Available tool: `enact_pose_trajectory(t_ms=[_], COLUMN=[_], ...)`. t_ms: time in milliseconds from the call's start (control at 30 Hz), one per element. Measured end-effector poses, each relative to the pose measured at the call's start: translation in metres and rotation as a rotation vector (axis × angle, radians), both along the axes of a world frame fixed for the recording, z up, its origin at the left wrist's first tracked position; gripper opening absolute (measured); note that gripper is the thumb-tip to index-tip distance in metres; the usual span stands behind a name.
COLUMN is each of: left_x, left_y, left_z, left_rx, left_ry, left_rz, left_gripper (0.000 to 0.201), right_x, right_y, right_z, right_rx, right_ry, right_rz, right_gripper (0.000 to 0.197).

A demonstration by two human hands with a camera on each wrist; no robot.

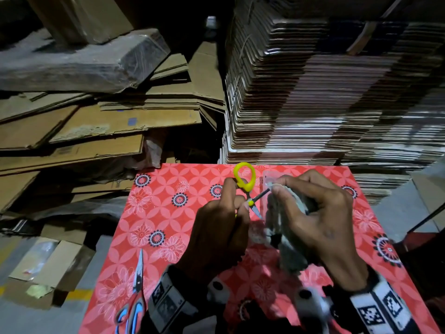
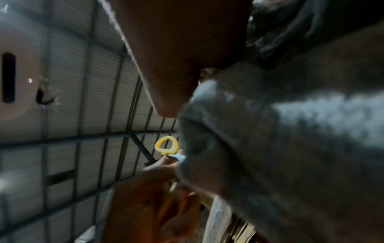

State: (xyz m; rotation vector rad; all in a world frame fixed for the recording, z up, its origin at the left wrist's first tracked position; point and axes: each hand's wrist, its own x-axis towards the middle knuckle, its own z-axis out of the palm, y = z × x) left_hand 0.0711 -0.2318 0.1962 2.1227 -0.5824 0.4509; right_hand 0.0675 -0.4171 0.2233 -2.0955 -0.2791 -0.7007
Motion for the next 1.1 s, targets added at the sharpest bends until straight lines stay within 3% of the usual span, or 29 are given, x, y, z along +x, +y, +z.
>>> enact_pose_trajectory(t_ms=[133, 433, 600, 767, 900, 1033, 1100], left_x=[0.001, -0.001, 0.0, 0.001, -0.001, 0.0, 0.0], left_y=[0.001, 0.006, 0.005, 0.004, 0.004, 0.003, 0.003], left_z=[0.009, 0.009, 0.01, 0.01, 0.011, 0.01, 0.009], left_rx=[0.003, 0.015, 0.013, 0.066, 0.092, 0.125, 0.128], left_ry=[-0.037, -0.044, -0.06, -0.094, -0.093, -0.117, -0.116], left_rz=[-0.012, 0.026, 0.028, 0.06, 0.072, 0.08, 0.086], left_gripper=[0.005, 0.013, 0.015, 0.014, 0.015, 0.014, 0.015], right_x=[-0.014, 0.001, -0.01, 0.003, -0.009, 0.011, 0.004], right_y=[0.024, 0.014, 0.027, 0.015, 0.026, 0.008, 0.015], right_z=[0.0, -0.012, -0.007, -0.007, -0.002, -0.004, -0.004], right_rx=[0.044, 0.029, -0.017, 0.039, 0.02, 0.042, 0.023], right_ry=[-0.039, -0.004, -0.056, 0.003, 0.03, 0.052, 0.077], right_rz=[0.132, -0.021, 0.102, -0.023, 0.127, -0.035, 0.017], right_gripper=[0.01, 0.014, 0.009, 0.011, 0.013, 0.013, 0.011])
